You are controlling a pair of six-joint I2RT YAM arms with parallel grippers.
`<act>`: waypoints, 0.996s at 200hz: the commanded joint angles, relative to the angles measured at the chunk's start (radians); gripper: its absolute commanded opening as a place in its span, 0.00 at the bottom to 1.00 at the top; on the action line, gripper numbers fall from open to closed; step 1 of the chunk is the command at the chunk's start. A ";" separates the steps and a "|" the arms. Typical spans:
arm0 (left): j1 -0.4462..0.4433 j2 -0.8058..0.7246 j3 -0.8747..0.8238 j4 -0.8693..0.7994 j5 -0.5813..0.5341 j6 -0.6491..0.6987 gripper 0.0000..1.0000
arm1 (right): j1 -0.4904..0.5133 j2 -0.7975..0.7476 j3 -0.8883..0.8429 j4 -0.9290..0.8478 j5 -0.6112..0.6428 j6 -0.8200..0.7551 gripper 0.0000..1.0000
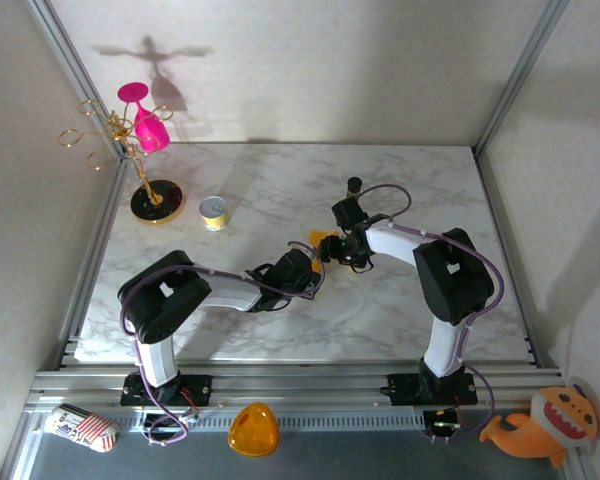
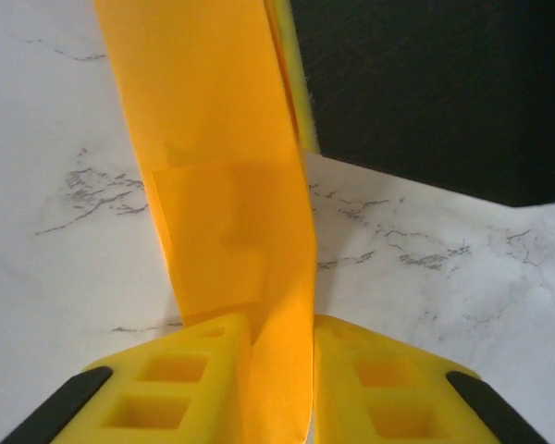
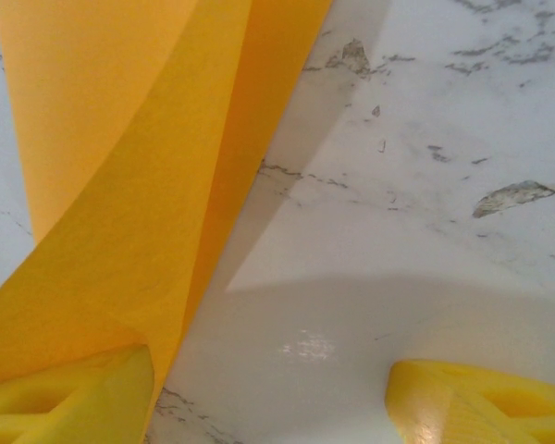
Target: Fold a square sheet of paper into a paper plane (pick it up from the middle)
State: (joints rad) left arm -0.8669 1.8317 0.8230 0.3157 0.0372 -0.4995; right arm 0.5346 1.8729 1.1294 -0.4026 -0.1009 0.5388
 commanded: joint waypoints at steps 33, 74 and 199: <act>0.050 -0.018 -0.032 0.006 0.132 -0.037 0.13 | -0.030 0.036 -0.056 0.032 -0.026 -0.049 0.73; 0.088 -0.026 -0.060 0.097 0.261 -0.062 0.06 | -0.053 -0.059 -0.110 0.146 -0.159 -0.118 0.72; 0.155 -0.011 -0.125 0.245 0.435 -0.193 0.03 | -0.065 -0.104 -0.136 0.271 -0.303 -0.303 0.71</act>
State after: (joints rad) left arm -0.7261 1.8278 0.7155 0.5156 0.4152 -0.6529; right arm 0.4652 1.7741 0.9768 -0.1555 -0.3973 0.2775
